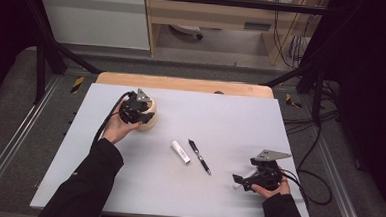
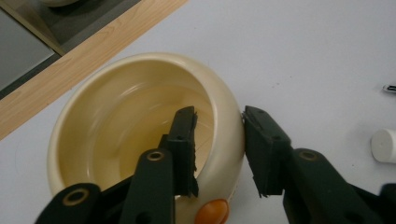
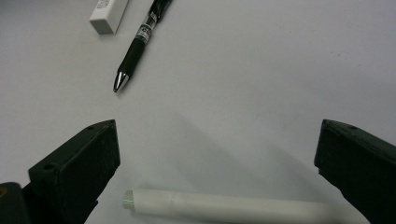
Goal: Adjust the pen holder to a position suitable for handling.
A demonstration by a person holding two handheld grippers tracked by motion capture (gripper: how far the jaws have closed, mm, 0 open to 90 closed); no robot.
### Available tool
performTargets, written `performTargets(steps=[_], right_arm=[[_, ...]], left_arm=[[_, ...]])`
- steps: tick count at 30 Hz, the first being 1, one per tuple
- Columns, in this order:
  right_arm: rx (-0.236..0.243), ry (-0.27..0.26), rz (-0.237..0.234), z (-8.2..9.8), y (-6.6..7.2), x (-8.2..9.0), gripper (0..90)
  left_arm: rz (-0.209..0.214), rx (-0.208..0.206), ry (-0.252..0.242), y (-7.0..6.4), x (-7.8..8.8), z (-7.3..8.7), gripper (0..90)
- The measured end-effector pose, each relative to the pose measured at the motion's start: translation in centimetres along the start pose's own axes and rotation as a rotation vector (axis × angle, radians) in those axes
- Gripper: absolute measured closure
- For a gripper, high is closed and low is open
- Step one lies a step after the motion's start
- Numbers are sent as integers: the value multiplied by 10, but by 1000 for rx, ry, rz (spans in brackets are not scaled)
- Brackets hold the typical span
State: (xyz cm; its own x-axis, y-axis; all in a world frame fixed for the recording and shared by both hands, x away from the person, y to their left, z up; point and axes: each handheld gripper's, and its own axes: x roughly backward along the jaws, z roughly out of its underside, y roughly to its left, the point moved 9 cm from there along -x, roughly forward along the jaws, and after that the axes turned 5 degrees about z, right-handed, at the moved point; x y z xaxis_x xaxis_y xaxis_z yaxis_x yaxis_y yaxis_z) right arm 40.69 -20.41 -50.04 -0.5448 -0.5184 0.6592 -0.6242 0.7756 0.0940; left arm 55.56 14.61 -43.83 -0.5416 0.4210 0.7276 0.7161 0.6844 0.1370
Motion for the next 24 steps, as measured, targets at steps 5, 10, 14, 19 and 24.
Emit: performTargets(steps=[5, 10, 14, 19, 24], right_arm=[[3, 1, 0, 0, 0, 0, 8], [3, 1, 0, 0, 0, 0, 8], [1, 1, -1, 0, 0, 0, 8], [3, 1, -1, 0, 0, 0, 8], [3, 1, -1, 0, 0, 0, 8]], left_arm=[[11, -9, 5, -2, 1, 1, 712], [15, -26, 10, -5, 3, 2, 735], [16, -33, 13, -6, 5, 4, 736], [32, -39, 13, -7, 10, 6, 739], [64, -44, -17, -14, 20, 2, 741]])
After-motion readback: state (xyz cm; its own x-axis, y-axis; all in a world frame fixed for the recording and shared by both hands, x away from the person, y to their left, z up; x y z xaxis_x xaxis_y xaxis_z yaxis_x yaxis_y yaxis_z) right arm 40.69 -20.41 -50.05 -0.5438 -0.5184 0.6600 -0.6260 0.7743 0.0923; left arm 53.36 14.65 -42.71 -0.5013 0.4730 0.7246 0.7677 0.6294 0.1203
